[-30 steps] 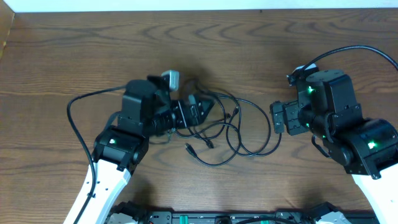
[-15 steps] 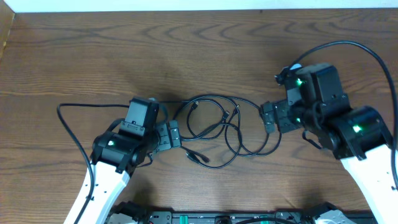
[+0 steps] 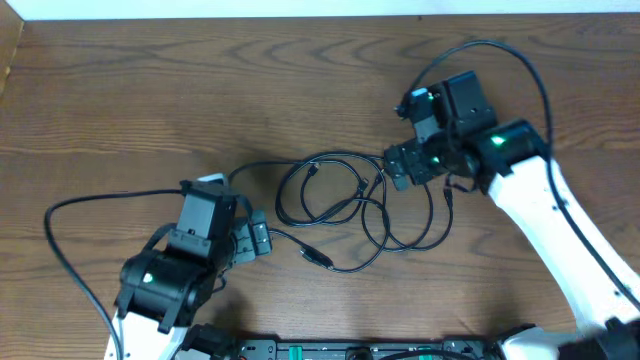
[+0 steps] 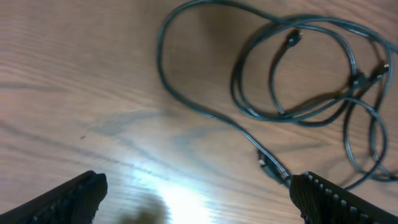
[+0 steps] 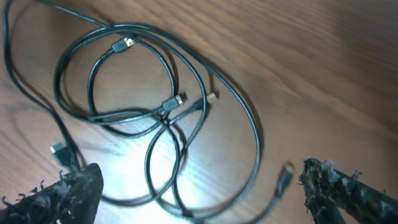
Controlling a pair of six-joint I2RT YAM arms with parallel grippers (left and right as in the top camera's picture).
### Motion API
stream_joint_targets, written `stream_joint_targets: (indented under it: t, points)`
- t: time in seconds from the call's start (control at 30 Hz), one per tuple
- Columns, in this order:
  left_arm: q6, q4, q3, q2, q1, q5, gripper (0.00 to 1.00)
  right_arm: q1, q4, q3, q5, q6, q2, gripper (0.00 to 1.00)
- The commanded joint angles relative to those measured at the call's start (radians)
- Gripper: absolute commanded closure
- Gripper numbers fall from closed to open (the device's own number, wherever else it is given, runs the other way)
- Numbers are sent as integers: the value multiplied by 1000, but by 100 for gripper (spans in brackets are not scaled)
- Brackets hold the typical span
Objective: Untangle cables
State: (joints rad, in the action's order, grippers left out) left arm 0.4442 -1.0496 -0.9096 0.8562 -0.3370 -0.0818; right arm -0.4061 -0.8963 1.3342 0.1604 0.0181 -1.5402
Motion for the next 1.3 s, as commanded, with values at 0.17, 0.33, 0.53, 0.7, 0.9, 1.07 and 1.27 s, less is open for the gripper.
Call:
stream_joint_targets:
  t: [0.17,0.33,0.53,0.7,0.9,1.07,1.27]
  points:
    - [-59,-45,-18,-76,0,-95,2,-2,116,3,218,187,-229,3]
    - [-59,-53,-17,-70,0,-95,2,-2,218,3,236,189,-362,4]
    - [-58,-53,-17,-66,0,-84,2,-2,297,3,280,189,-463,10]
    - [-58,-53,-17,-66,0,-84,2,-12,330,3,303,193,-502,19]
    - [-58,-53,-17,-66,0,-84,2,-39,355,3,302,233,-508,52]
    - [-58,-53,-17,-66,0,-84,2,-45,362,3,283,219,-505,99]
    - [-58,-53,-17,-66,0,-84,2,-26,327,7,284,208,-429,99]
